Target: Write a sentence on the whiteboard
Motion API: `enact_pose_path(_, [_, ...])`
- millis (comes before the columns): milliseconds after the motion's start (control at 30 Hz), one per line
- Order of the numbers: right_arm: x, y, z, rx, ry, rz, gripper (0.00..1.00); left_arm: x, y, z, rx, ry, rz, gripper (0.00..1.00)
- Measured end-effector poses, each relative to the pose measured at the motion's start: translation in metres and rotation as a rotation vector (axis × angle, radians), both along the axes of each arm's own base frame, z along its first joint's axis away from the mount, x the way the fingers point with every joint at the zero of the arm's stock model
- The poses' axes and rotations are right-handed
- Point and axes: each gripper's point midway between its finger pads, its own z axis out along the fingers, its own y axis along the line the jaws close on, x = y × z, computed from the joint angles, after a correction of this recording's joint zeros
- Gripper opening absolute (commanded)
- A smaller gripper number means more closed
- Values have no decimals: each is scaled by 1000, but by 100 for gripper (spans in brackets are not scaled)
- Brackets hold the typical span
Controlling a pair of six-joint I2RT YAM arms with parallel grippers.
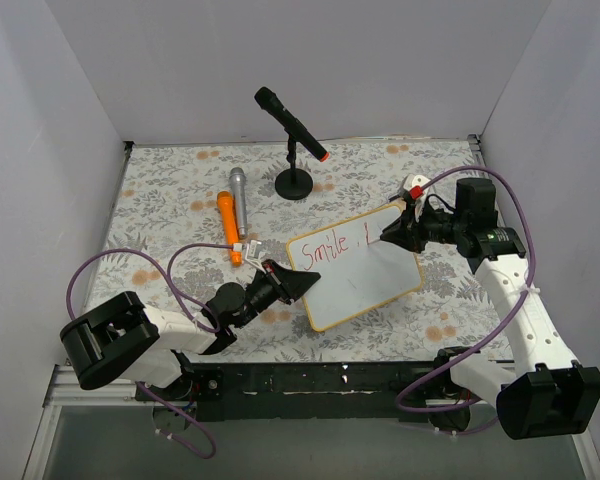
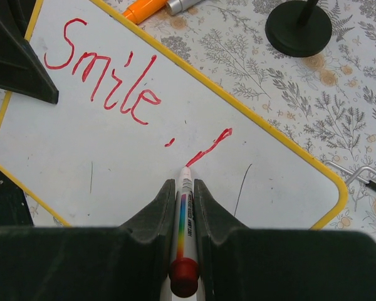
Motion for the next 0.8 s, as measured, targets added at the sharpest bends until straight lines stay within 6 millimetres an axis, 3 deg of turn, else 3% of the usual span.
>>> enact_pose_path(333, [-2,0,1,-1,0,0,1,0,0,1,-2,-1,0,0])
enact_pose_path(800, [10,0,6,6,-12,-22,1,1,1,0,-2,-1,3,0])
